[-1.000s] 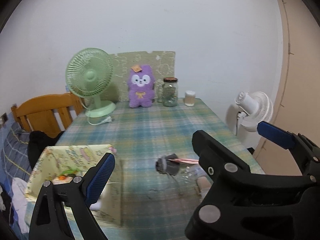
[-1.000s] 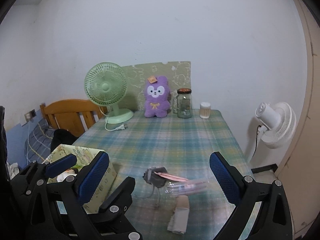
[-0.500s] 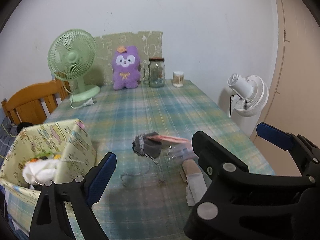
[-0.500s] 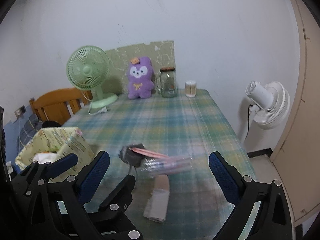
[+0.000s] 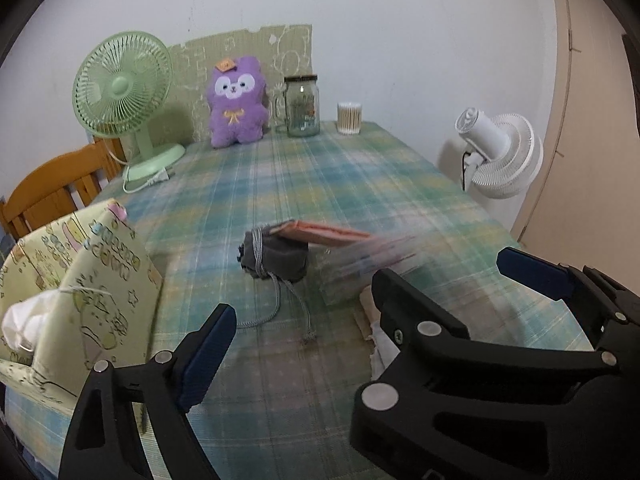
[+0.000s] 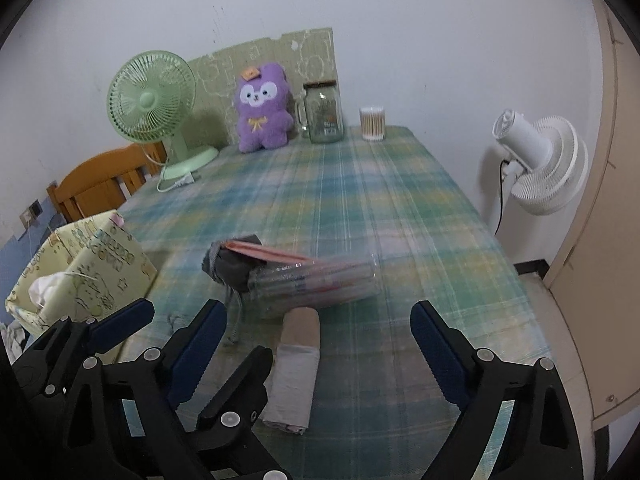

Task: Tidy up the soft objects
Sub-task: 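Close the left tool on the rolled beige-and-white cloth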

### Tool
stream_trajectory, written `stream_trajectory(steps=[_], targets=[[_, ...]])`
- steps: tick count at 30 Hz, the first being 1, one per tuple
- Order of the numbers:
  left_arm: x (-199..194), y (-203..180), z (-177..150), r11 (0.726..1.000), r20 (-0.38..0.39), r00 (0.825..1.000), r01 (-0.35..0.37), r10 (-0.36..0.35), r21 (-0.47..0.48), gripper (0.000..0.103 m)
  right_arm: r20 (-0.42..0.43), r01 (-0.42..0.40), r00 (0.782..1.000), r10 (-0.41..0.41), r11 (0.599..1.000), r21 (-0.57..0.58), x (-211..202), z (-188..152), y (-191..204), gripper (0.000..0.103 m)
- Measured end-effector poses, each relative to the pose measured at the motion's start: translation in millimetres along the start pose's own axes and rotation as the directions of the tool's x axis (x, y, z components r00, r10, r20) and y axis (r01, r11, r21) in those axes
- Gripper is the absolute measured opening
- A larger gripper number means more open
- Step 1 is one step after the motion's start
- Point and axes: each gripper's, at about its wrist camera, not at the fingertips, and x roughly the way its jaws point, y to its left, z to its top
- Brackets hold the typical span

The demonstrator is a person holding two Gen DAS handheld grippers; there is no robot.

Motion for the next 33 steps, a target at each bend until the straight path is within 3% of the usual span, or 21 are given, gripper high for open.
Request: stream_trajectory(steps=[10, 18, 25, 30, 33], targets=[[23, -16, -5, 0.998, -0.053, 0.997, 0.056, -0.054, 0.025, 0.086, -0.053, 0.054, 0.997, -0.053, 0.998, 0.021, 21, -7, -16, 0.093], [41, -33, -7, 0.993, -0.118, 0.989, 0.101, -0.094, 0.053, 0.068, -0.085, 0.121, 0.989, -0.117, 0.992, 0.046, 28, -14, -38, 0.092], [45, -39, -9, 0.993, -0.134, 0.987, 0.101, -0.092, 0.059, 0.056, -0.107, 0.114, 0.988, -0.108, 0.992, 0.060, 32, -18, -46, 0.092], [42, -41, -10, 0.990, -0.137, 0.984, 0.121, -0.111, 0.067, 0.030, -0.114, 0.102, 0.989, -0.094, 0.992, 0.069, 32, -19, -47, 0.092], [41, -42, -10, 0.990, -0.140, 0.984, 0.125, -0.114, 0.072, 0.025, -0.110, 0.102, 0.989, -0.095, 0.993, 0.063, 29, -19, -46, 0.092]])
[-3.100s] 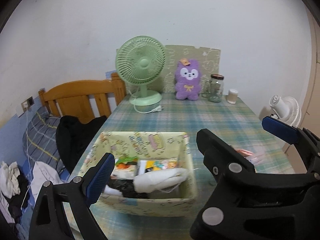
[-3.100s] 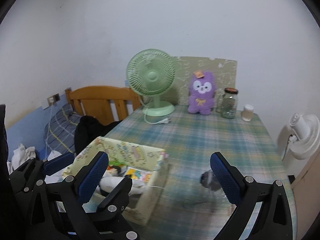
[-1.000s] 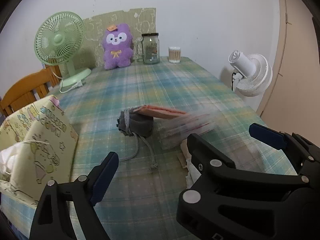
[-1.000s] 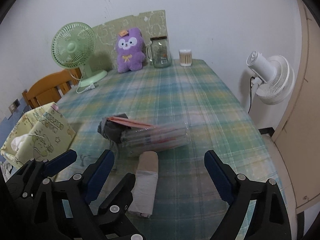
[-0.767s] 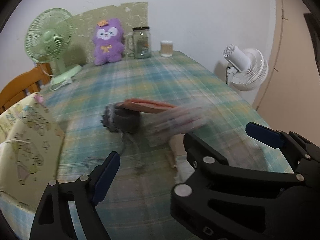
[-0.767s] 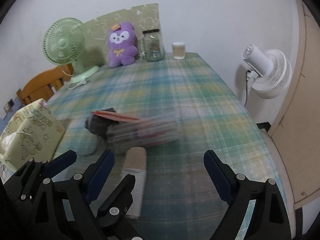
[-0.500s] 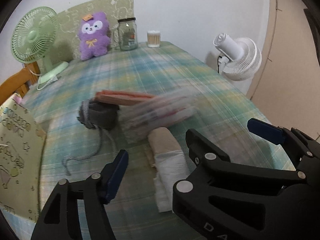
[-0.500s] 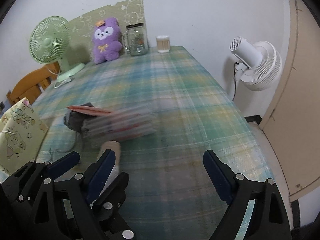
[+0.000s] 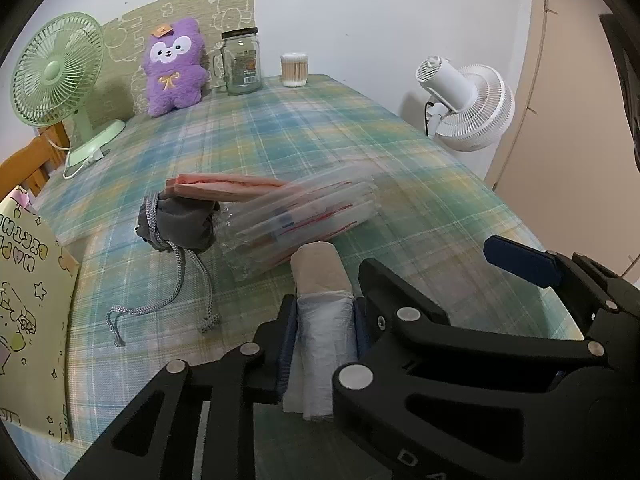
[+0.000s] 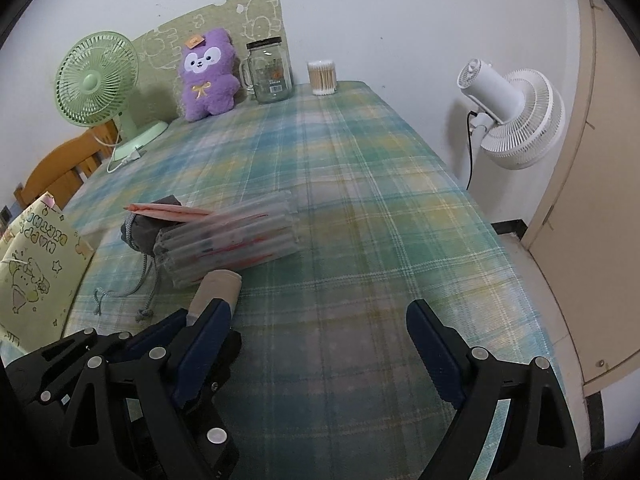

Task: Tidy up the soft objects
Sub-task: 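Close the left tool on the rolled beige-and-white cloth, then grasp the clear plastic bag of pink items with the right tool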

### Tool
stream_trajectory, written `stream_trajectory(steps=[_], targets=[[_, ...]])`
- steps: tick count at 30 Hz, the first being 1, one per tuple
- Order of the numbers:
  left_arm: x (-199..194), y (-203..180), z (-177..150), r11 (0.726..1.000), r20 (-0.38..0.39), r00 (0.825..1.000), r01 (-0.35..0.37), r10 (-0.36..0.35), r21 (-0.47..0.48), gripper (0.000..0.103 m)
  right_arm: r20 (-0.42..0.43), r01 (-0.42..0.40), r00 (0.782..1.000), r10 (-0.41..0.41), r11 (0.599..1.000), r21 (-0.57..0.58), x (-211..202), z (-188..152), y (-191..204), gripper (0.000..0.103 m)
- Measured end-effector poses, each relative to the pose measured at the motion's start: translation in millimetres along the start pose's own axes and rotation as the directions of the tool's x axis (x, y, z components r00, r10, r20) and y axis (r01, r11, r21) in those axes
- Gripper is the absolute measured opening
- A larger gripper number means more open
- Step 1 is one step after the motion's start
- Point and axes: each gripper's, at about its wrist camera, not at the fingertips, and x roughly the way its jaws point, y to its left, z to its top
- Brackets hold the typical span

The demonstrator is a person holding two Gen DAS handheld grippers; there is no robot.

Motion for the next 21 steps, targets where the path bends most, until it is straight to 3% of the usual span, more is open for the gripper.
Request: stream_trajectory(steps=[14, 21], targets=[[-24, 24, 10, 0.991, 0.064, 0.990, -0.119, 0.122, -0.054, 0.024, 0.054, -0.089, 0.994, 0.091, 0.995, -0.055, -11, 19, 30, 0.092], [-15, 40, 13, 0.980, 0.051, 0.982, -0.178, 0.183, -0.089, 0.024, 0.025, -0.112, 0.993, 0.114, 0.992, -0.064, 3, 28, 38, 0.092]])
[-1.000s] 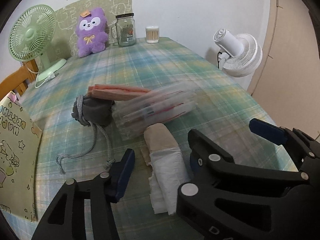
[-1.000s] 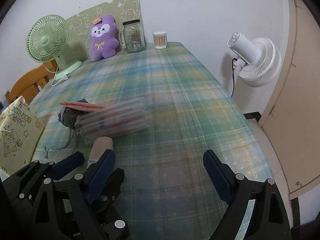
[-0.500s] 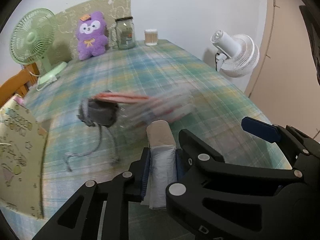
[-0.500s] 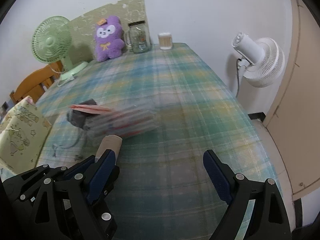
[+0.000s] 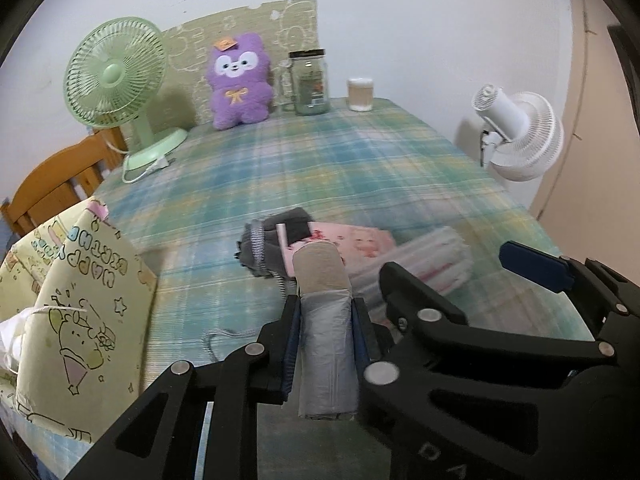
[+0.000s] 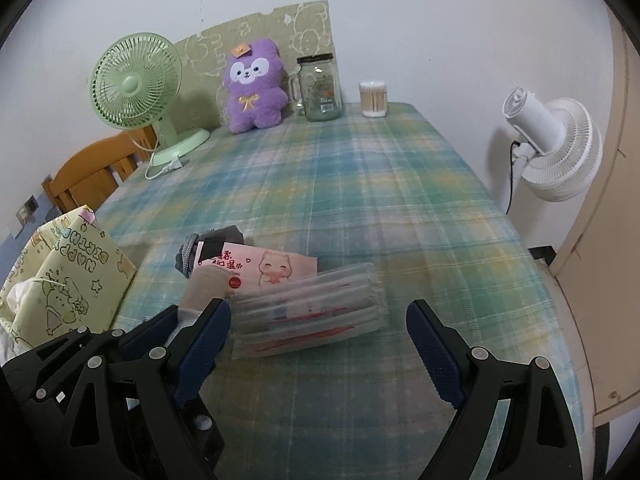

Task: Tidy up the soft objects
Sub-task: 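Grasp the clear plastic bag of pink items with the right tool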

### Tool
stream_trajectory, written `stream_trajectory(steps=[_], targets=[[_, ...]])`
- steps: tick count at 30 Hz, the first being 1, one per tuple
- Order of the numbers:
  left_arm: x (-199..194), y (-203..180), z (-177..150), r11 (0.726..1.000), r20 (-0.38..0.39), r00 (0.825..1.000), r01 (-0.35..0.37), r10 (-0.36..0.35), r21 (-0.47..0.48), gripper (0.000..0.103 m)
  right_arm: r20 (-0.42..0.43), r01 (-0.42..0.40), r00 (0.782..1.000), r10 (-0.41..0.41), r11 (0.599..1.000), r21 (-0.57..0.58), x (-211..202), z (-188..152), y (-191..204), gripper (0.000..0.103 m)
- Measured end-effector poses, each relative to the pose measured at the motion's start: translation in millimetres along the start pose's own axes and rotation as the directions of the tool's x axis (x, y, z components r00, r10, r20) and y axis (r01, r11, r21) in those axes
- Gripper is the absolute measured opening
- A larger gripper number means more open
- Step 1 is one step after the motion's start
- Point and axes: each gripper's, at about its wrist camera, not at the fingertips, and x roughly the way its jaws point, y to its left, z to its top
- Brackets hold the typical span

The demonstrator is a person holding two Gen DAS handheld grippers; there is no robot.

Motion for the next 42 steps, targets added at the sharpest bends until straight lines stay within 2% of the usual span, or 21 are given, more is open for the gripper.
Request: stream_trajectory(steps=[6, 10, 14, 23, 35, 42], targets=[[10, 7, 2, 1.000, -0.008, 1.000, -0.030, 0.030, -0.005, 0.024, -0.031, 0.005, 0.999, -0.006, 1.000, -0.018, 19, 7, 3, 0.092], [24, 10, 3, 0.999, -0.047, 0.998, -0.032, 0.032, -0.010, 0.024, -0.067, 0.001, 0.998, -0.003, 0.999, -0.040, 33, 10, 8, 0.093], [32, 12, -1, 1.000, -0.082, 0.996, -0.020, 0.019, -0.008, 0.024, -0.110, 0.002, 0.994, -0.008, 0.999, -0.052, 45, 8, 10, 0.101], [30, 11, -3, 1.000, -0.071, 0.997, -0.022, 0.022, -0.002, 0.023, -0.124, -0.014, 0.992, 0.014, 1.000, 0.006, 48, 3, 8, 0.102], [16, 5, -10, 1.000, -0.059, 0.998, -0.024, 0.024, -0.001, 0.021, -0.083, 0.022, 0.996, -0.021, 1.000, 0.016, 26, -9, 6, 0.073], [2, 0, -12, 0.999, -0.029, 0.999, -0.030, 0.030, 0.013, 0.021, -0.052, 0.058, 0.997, -0.057, 0.998, 0.017, 13, -11, 3, 0.046]])
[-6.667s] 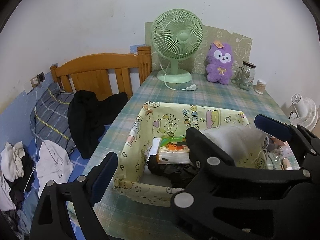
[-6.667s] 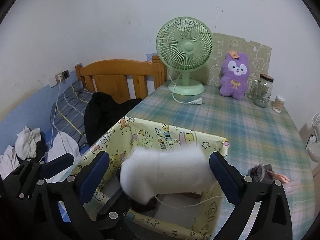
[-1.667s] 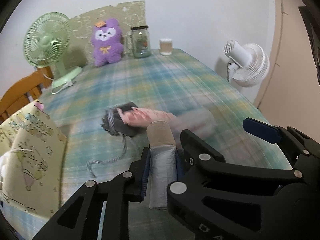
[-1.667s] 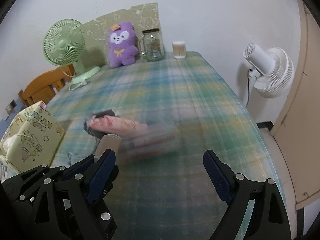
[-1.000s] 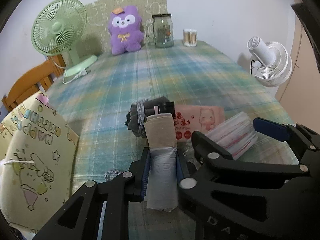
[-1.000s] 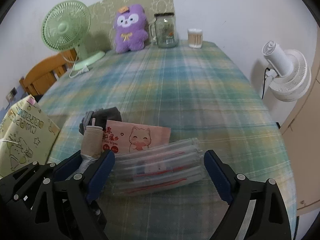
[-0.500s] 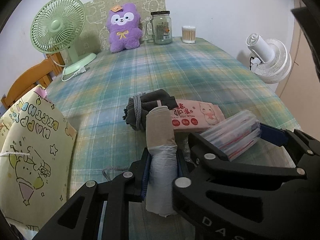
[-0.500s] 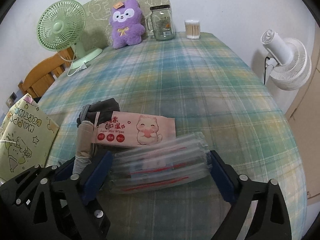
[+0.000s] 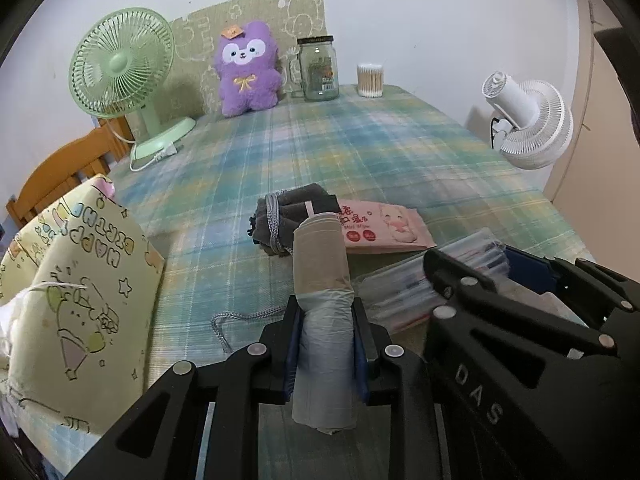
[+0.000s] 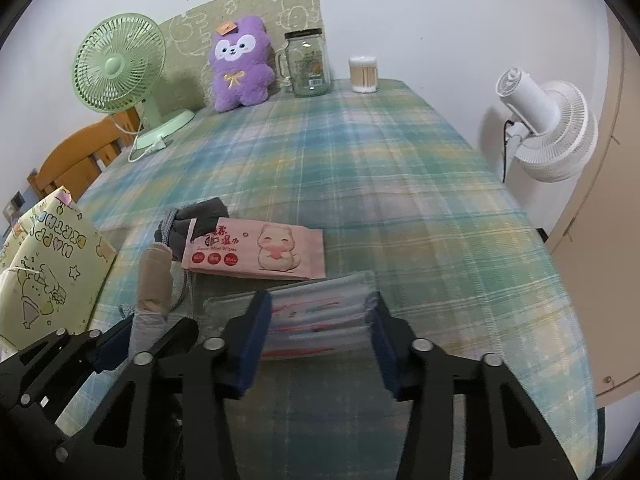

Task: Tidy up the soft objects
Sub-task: 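Grasp the clear plastic bag of pink items with the right tool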

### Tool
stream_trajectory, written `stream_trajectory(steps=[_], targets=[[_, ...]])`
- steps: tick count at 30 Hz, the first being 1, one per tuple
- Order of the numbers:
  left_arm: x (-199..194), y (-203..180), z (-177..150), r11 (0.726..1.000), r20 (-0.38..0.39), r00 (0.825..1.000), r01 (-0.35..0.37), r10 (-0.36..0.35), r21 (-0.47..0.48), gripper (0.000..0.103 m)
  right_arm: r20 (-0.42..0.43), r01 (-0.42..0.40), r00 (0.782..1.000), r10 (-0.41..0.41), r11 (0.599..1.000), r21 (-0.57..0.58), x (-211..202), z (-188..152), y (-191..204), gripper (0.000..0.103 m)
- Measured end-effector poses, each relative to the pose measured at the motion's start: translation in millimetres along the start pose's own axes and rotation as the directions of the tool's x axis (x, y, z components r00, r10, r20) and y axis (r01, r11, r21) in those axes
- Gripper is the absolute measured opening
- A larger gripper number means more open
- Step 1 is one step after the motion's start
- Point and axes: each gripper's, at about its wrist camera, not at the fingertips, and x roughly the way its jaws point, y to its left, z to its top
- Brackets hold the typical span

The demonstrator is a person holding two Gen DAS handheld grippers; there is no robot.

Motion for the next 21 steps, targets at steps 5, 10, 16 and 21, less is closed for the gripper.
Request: stream_trajectory(steps=[5, 10, 16, 21], targets=[[-6, -3, -3, 1.000, -0.001, 1.000, 0.012, -0.012, 0.004, 0.021, 0.041, 0.008, 0.999, -0.007, 1.000, -0.014, -17, -3, 2, 0.031], [-17, -7, -8, 1.000, 0.014, 1.000, 0.026, -0.026, 0.014, 0.021, 0.050, 0.011, 0.999, -0.011, 1.000, -0.003, -27, -8, 0, 0.024], [-25, -14, -19, 0.998, -0.002, 0.999, 0.048, -0.048, 0.040, 0.021, 0.023, 0.021, 1.000, -0.020, 1.000, -0.008, -36, -23, -2, 0.023], [-28, -17, -30, 0.997, -0.017, 0.998, 0.059, -0.059, 0.048, 0.021, -0.002, 0.048, 0.999, -0.048, 0.999, -0.024, -41, -36, -2, 0.037]])
